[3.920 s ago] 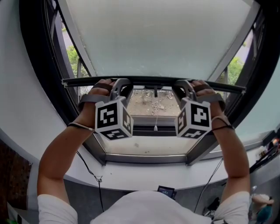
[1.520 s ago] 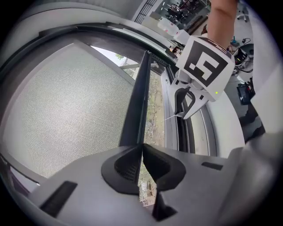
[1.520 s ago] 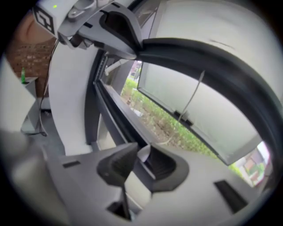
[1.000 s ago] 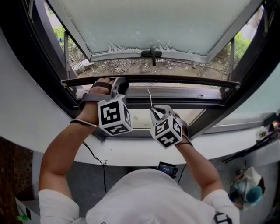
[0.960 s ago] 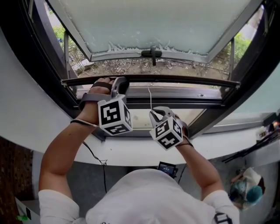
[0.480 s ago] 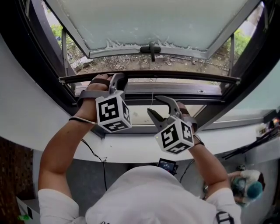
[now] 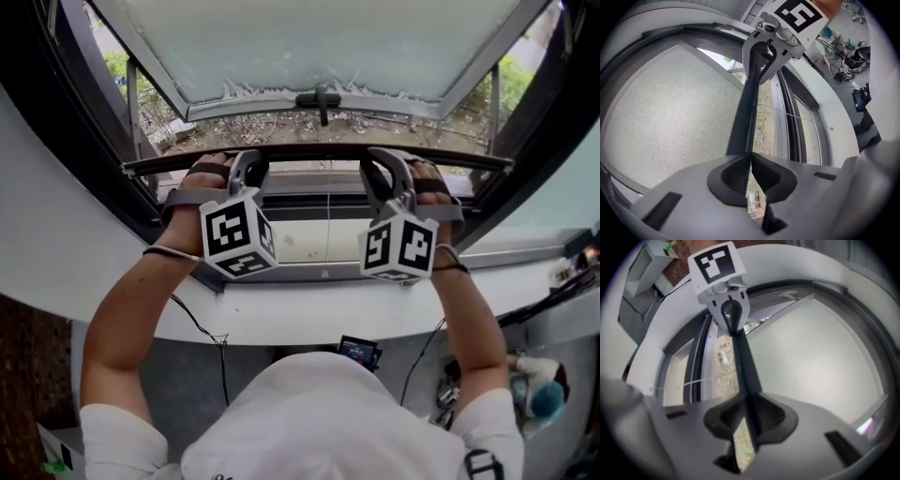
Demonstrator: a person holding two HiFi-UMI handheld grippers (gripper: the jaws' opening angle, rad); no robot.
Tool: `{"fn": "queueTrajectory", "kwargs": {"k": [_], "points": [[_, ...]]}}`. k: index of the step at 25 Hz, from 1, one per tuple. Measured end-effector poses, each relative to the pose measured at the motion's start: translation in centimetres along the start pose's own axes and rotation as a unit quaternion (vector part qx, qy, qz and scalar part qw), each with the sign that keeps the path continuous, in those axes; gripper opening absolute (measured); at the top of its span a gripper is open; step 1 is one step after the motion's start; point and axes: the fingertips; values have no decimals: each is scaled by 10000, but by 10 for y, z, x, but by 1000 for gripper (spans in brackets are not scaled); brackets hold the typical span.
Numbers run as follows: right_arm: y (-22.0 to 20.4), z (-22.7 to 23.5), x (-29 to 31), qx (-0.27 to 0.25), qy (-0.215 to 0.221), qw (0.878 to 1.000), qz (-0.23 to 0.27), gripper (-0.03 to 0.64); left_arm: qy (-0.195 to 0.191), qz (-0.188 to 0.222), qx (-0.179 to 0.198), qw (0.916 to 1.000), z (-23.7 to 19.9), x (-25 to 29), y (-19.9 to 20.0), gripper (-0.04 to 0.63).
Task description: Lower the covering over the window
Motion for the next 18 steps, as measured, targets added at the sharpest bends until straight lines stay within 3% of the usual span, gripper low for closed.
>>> {"fn": "queueTrajectory", "kwargs": {"k": [7, 11, 18], "points": [[-15, -11, 4, -244, 397, 9982, -383, 77, -11, -7, -24, 10000, 1, 0, 0, 35], [-35, -13, 11, -341, 471, 9958, -714, 78, -9, 4, -29, 10000, 1, 0, 0, 35], [-36, -8, 12, -484, 441, 9946, -807, 69, 8, 35, -45, 10000, 0, 0, 1, 35]]}}
Point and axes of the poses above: the fingertips, and each gripper's own axes: x forward along the fingers, z to its right, y out of its top, and after that the axes turned 14 degrees about y, right-handed
